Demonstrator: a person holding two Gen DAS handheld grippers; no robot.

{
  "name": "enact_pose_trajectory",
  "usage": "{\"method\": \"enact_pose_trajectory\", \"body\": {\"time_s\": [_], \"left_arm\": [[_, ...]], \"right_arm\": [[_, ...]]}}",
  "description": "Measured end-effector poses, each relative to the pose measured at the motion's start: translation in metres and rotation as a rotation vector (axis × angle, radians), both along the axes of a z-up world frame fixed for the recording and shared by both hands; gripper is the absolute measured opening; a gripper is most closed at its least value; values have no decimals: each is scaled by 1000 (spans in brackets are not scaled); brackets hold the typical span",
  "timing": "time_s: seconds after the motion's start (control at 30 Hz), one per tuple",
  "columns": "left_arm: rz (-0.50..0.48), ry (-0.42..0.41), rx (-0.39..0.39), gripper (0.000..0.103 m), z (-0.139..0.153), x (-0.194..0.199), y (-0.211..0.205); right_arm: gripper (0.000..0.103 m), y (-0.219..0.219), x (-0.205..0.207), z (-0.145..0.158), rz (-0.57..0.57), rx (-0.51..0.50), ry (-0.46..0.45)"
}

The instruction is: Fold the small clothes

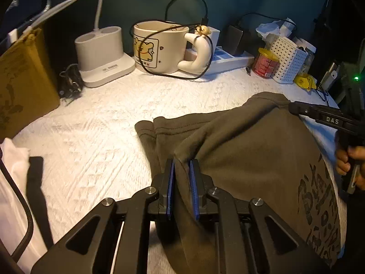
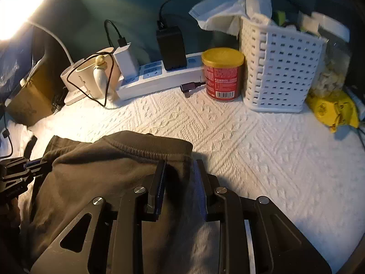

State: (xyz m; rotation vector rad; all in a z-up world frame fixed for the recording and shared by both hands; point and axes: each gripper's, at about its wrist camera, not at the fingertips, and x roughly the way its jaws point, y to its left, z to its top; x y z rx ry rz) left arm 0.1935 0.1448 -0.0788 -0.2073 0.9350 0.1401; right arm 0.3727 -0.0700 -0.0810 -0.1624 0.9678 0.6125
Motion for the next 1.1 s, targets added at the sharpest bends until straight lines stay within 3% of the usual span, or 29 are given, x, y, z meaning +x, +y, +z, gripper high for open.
{"method": "enact_pose_trajectory", "body": {"time_s": [0.07,0.2,0.4,0.5,0.67,0.8,0.87,1.0,1.1], "left_arm": [[15,-15,8,24,6,-7,-2],[36,-74,-19,61,17,-26,-1],[22,-99,-78,61,21,-50,-13],[-4,-73,-100,61,14,-53,-26],[-21,-9,-74,61,-5,-61,-39],[-48,-1,7,62,-5,-65,-45],[-48,13,42,68,-6,-67,-44],[-32,27,26,71,-5,-69,-32],[5,-19,53,71,8,-67,-24]], "right_arm": [[26,-4,-8,5,-5,5,-14],[30,-10,-26,6,-12,2,-16],[30,-15,-55,11,-15,4,-27],[30,-19,-67,12,-17,5,-29],[31,-28,-83,4,-14,-12,-20],[31,-33,-89,-8,-5,-32,11],[31,-35,-93,-10,3,-33,13],[34,-39,-91,-10,-11,-18,12],[40,-39,-86,-6,-23,0,2]]}}
